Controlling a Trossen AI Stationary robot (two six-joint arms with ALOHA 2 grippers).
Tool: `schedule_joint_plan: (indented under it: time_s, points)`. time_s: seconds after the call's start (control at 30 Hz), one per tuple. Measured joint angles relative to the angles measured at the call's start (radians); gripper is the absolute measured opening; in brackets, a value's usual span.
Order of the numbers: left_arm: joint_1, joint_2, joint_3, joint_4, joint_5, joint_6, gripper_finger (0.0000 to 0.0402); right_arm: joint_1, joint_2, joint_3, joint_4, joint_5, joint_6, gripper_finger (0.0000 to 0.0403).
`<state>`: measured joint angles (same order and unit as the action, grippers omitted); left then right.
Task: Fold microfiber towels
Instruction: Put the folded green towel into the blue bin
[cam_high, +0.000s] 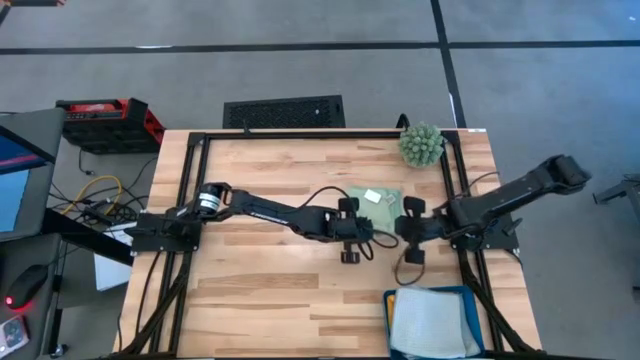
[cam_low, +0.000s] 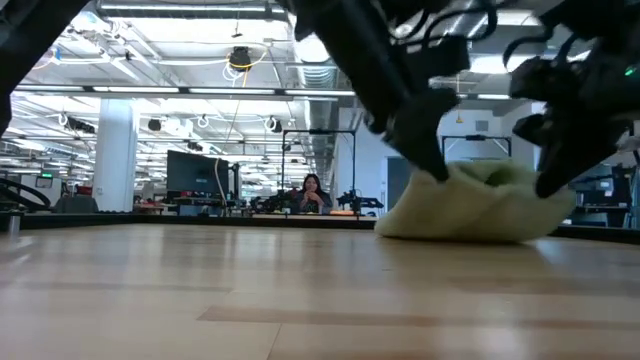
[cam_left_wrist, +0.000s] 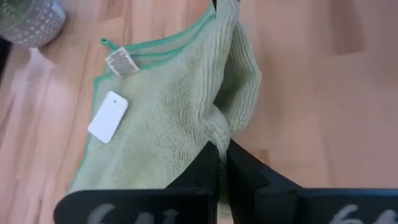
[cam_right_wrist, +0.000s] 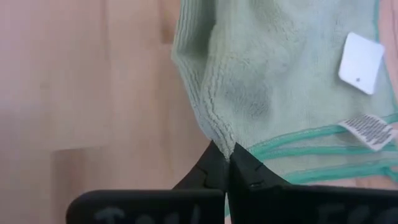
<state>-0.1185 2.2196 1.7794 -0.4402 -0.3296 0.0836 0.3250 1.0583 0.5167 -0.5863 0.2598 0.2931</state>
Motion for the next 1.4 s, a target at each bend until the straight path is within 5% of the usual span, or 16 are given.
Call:
schedule_joint_plan:
  time_s: [0.53, 0.97, 1.4]
  points:
    - [-0.134, 0.0, 0.179, -0.05, 0.044, -0.106, 0.0, 0.412, -0.137, 0.173, -0.297, 0.012, 0.299, 0.0011]
    - [-0.233, 0.011, 0.179, 0.153, 0.081, -0.121, 0.0, 0.785, -0.106, 0.22, -0.215, 0.054, 0.556, 0.0012]
    - [-0.248, 0.012, 0.173, 0.266, 0.231, -0.114, 0.0, 0.92, -0.012, 0.22, -0.033, 0.075, 0.603, 0.0012]
